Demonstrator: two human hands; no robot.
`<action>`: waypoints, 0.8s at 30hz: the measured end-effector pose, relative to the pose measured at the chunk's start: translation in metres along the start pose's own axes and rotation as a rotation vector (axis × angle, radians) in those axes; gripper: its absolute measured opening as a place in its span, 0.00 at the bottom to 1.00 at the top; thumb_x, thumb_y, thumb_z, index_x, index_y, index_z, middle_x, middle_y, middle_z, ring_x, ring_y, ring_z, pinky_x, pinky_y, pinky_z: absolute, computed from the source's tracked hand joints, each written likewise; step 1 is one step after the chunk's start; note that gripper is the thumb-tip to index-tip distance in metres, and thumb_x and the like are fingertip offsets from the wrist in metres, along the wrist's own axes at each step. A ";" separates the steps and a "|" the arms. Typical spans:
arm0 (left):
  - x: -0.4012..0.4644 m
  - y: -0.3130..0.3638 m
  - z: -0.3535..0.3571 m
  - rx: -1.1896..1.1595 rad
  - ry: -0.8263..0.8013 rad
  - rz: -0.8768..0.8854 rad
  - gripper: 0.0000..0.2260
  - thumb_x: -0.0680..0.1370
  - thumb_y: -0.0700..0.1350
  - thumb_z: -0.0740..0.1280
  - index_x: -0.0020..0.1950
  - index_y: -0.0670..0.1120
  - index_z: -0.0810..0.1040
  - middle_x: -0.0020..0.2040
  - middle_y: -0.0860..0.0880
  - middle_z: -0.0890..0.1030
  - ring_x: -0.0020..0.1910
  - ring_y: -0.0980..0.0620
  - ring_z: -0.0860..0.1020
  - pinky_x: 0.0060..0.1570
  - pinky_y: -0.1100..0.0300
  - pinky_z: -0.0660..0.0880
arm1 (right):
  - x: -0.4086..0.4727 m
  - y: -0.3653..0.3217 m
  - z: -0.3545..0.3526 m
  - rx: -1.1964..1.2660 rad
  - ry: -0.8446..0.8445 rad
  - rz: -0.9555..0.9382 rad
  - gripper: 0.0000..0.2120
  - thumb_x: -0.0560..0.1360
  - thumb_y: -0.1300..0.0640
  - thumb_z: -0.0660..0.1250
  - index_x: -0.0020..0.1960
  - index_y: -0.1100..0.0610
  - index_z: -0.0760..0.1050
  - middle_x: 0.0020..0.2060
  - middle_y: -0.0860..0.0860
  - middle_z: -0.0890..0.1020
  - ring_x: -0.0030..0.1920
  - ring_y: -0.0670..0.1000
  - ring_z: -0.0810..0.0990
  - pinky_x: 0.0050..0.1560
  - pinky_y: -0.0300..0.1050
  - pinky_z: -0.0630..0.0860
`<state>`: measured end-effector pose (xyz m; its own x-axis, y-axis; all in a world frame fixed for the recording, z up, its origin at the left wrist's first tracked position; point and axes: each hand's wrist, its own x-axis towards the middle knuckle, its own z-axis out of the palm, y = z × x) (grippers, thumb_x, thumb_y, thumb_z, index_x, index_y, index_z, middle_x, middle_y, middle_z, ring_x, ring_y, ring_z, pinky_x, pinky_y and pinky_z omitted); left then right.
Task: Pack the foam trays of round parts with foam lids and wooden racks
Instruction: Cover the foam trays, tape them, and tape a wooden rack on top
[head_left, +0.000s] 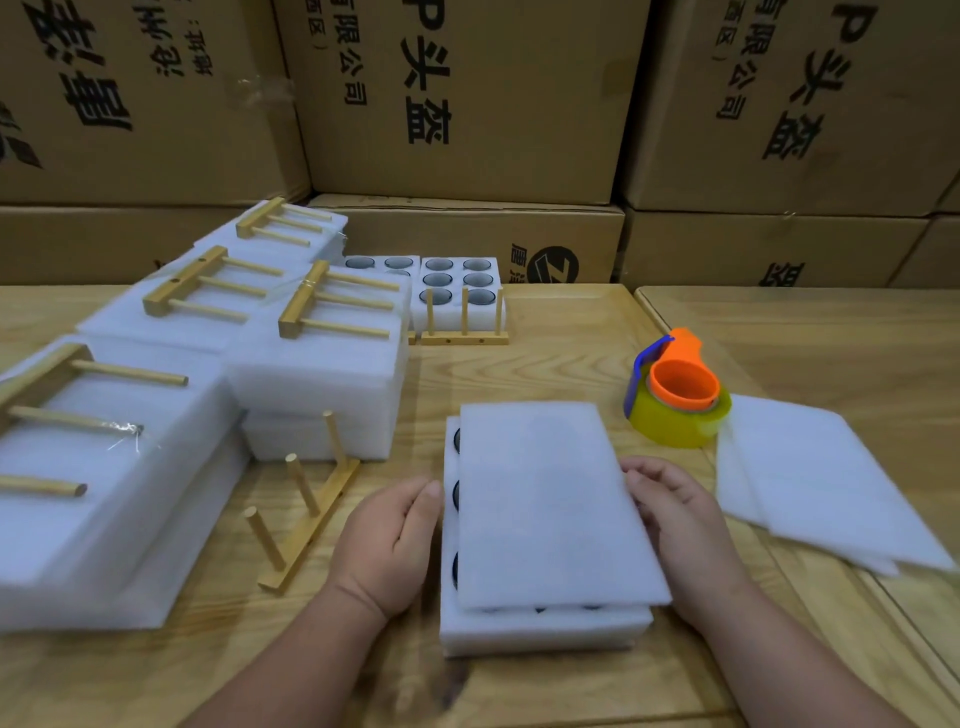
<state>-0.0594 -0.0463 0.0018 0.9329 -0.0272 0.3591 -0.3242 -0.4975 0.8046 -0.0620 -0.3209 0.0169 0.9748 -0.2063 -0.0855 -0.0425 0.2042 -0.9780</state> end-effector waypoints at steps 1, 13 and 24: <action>0.000 0.000 0.000 -0.004 -0.001 0.011 0.18 0.80 0.60 0.54 0.36 0.52 0.69 0.30 0.53 0.72 0.32 0.47 0.72 0.36 0.41 0.72 | 0.000 0.000 0.000 0.014 -0.005 -0.001 0.11 0.81 0.62 0.65 0.46 0.52 0.84 0.39 0.63 0.80 0.38 0.55 0.74 0.38 0.48 0.72; -0.004 0.003 -0.004 0.063 -0.011 0.072 0.17 0.79 0.60 0.56 0.35 0.54 0.67 0.29 0.55 0.70 0.29 0.51 0.70 0.32 0.46 0.69 | -0.004 0.000 0.003 -0.050 -0.050 -0.046 0.09 0.80 0.64 0.66 0.45 0.57 0.83 0.26 0.51 0.73 0.25 0.46 0.69 0.24 0.38 0.68; -0.003 0.001 -0.001 0.048 0.009 0.049 0.19 0.80 0.60 0.53 0.34 0.53 0.68 0.29 0.55 0.72 0.30 0.51 0.71 0.33 0.46 0.70 | 0.004 -0.004 0.002 -0.014 0.005 0.009 0.07 0.81 0.61 0.64 0.50 0.55 0.81 0.29 0.54 0.76 0.27 0.48 0.70 0.26 0.41 0.67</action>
<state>-0.0624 -0.0456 0.0018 0.9145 -0.0450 0.4020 -0.3615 -0.5370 0.7622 -0.0578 -0.3204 0.0211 0.9731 -0.2096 -0.0957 -0.0549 0.1924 -0.9798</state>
